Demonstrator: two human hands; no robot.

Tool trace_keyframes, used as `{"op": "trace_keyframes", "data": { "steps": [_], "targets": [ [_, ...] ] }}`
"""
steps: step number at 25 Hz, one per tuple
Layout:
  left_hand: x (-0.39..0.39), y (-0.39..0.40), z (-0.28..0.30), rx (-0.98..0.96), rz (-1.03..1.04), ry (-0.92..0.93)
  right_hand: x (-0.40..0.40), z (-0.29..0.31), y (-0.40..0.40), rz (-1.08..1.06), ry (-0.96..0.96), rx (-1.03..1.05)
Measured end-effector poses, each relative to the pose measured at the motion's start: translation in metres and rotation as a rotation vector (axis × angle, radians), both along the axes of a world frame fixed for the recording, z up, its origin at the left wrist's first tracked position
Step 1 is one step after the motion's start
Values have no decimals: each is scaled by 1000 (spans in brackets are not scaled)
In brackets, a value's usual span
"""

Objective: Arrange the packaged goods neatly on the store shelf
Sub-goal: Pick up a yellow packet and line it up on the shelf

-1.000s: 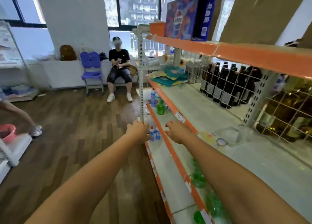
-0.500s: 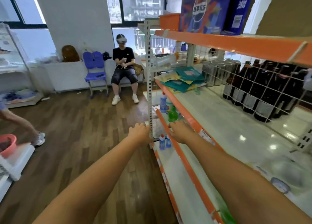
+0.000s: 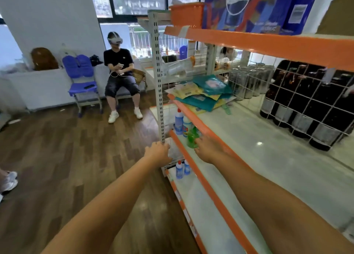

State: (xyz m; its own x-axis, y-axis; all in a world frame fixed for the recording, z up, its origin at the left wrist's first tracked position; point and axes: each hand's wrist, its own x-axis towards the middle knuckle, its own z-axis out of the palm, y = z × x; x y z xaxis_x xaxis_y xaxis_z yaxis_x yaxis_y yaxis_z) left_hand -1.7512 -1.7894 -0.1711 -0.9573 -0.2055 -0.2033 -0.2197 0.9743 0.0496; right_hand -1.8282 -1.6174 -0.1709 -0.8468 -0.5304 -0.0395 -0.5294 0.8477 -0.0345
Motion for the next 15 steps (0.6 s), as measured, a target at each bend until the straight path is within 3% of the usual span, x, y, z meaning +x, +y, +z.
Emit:
{"op": "trace_keyframes", "data": {
  "steps": [15],
  "targets": [
    [-224, -71, 21, -63, -71, 153, -227, 32, -72, -42, 143, -35]
  ]
}}
